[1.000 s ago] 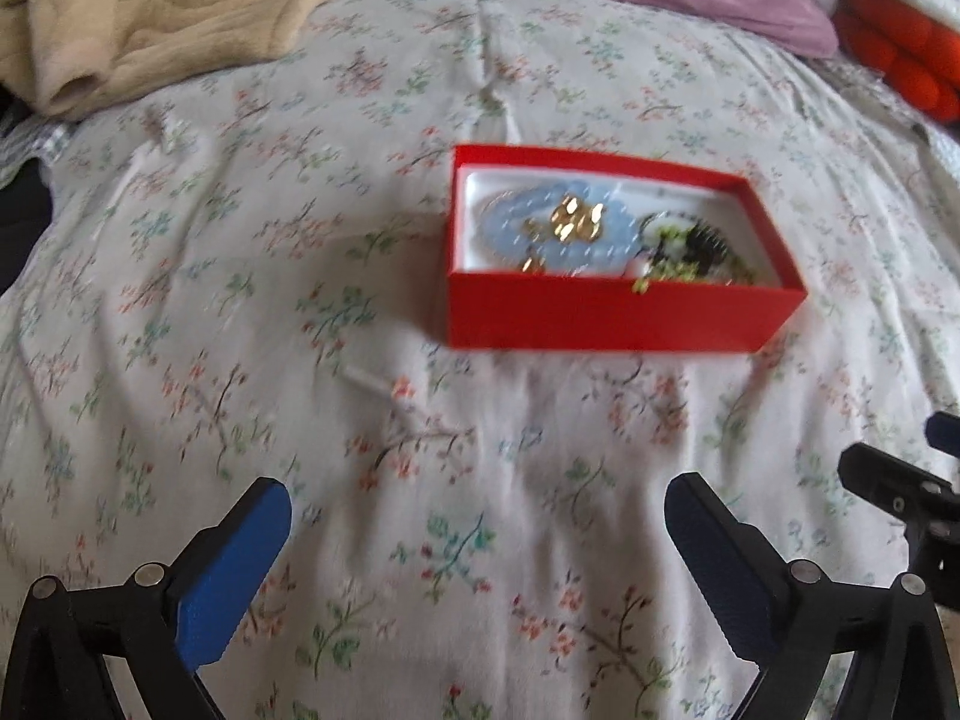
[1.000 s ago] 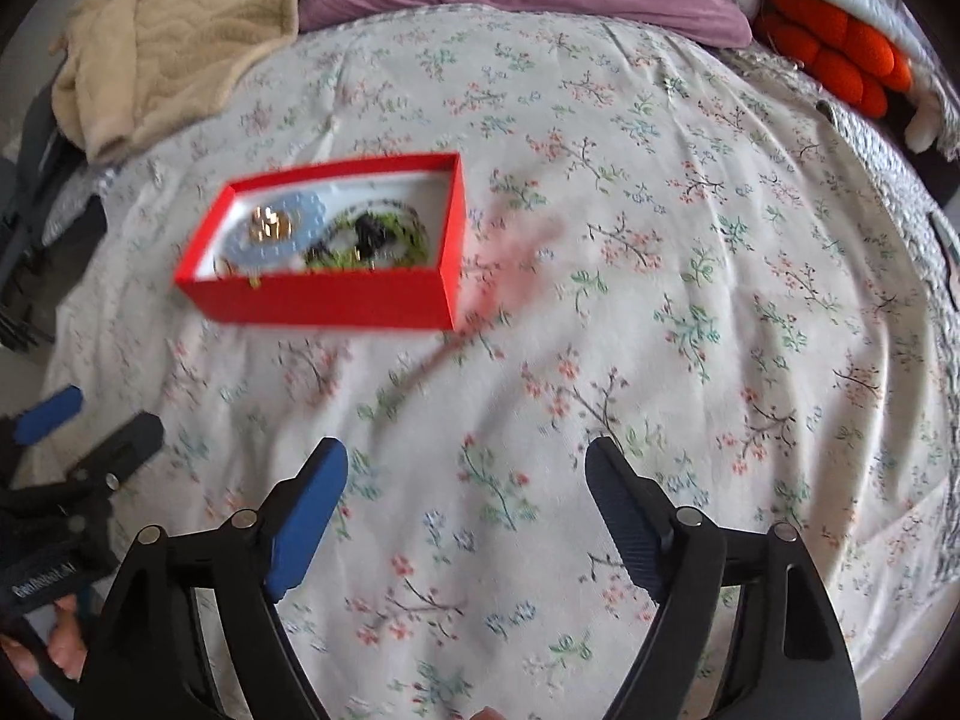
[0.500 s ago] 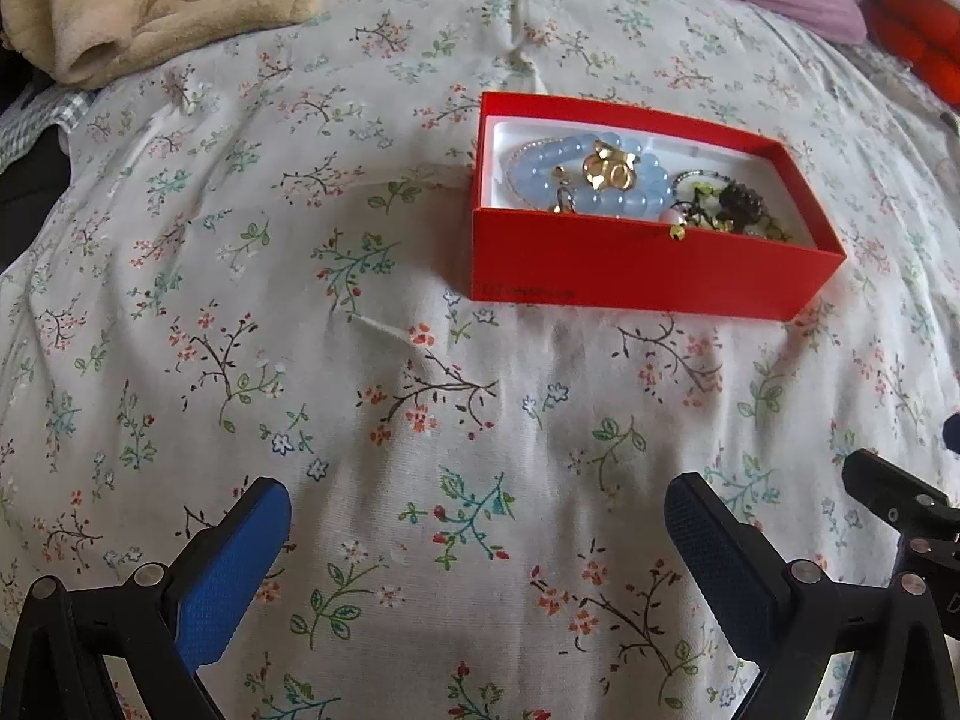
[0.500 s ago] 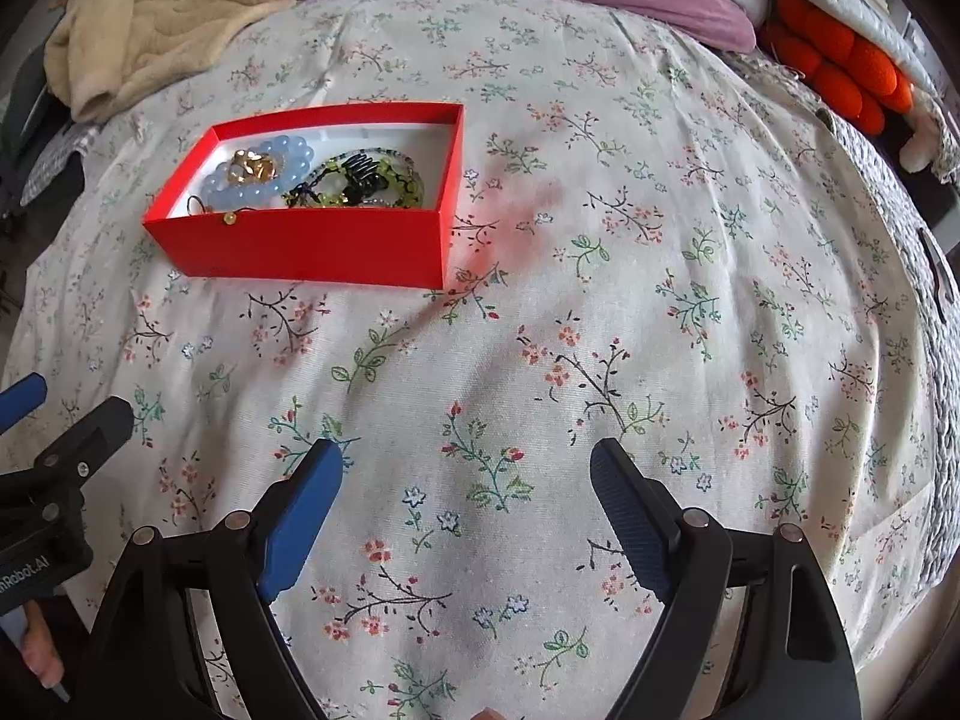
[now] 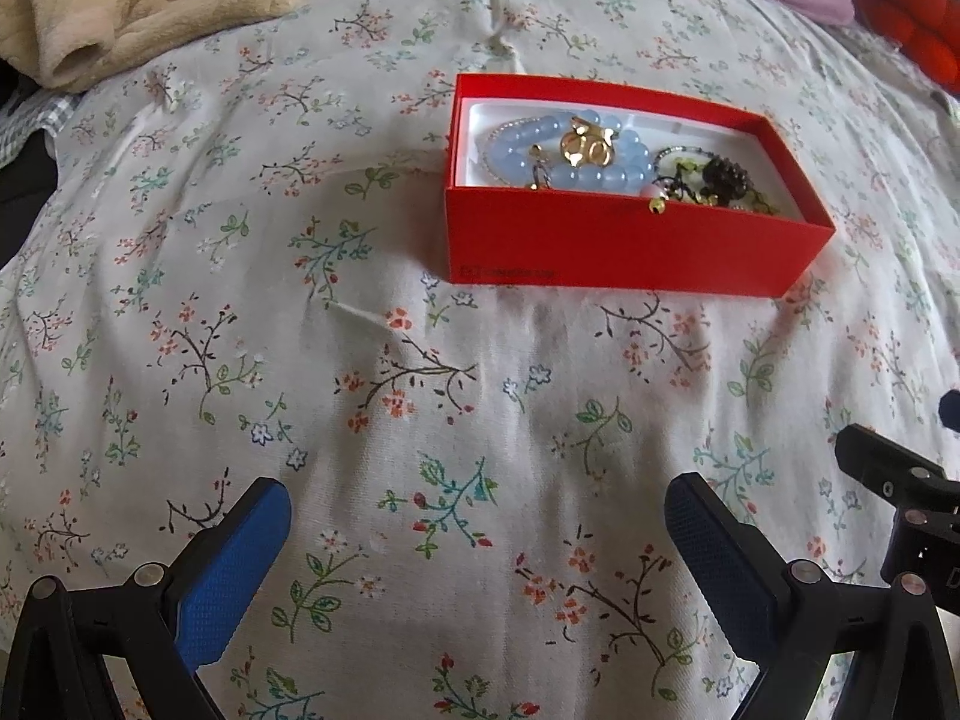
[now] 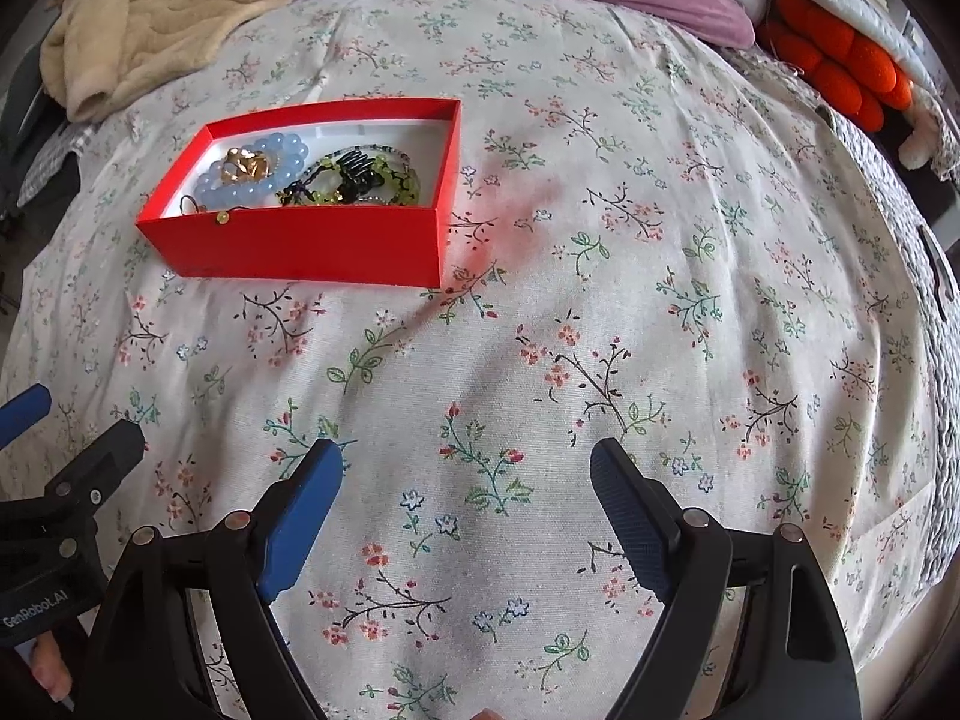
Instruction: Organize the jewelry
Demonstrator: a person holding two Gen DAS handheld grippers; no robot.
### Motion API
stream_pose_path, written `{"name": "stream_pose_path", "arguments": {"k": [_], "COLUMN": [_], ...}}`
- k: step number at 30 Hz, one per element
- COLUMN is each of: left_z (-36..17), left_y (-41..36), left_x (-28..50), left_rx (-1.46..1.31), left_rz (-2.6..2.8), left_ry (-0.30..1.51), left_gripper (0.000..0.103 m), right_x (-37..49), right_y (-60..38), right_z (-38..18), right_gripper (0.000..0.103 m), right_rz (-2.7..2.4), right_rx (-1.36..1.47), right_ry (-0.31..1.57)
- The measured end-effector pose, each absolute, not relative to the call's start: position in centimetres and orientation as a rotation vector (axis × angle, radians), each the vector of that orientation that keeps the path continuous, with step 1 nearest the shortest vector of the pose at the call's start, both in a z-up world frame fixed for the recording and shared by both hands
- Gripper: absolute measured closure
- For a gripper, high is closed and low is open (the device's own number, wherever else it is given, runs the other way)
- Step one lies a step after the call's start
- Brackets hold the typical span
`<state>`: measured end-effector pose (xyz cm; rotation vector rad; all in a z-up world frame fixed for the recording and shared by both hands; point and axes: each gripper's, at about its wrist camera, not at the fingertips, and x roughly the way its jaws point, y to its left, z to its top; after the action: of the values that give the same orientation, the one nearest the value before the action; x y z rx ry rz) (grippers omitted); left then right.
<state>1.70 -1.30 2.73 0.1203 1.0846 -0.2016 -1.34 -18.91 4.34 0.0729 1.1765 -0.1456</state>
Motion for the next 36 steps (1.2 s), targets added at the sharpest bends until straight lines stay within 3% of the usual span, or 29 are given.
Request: {"name": "stream_pose_path", "arguments": {"k": [36], "left_z": [2.35], "left_y": [-1.41], "left_x": [1.69], "left_rx": [0.149], "left_rz": [-0.207], "left_ry": [1.086], "left_gripper": [0.001], "right_x": [-1.4], "right_y": [-18.89], "right_z": [4.01], "right_gripper": [0.016], "right_rz": [-0.145], "right_rx": [0.077], "right_ry": [1.184]}}
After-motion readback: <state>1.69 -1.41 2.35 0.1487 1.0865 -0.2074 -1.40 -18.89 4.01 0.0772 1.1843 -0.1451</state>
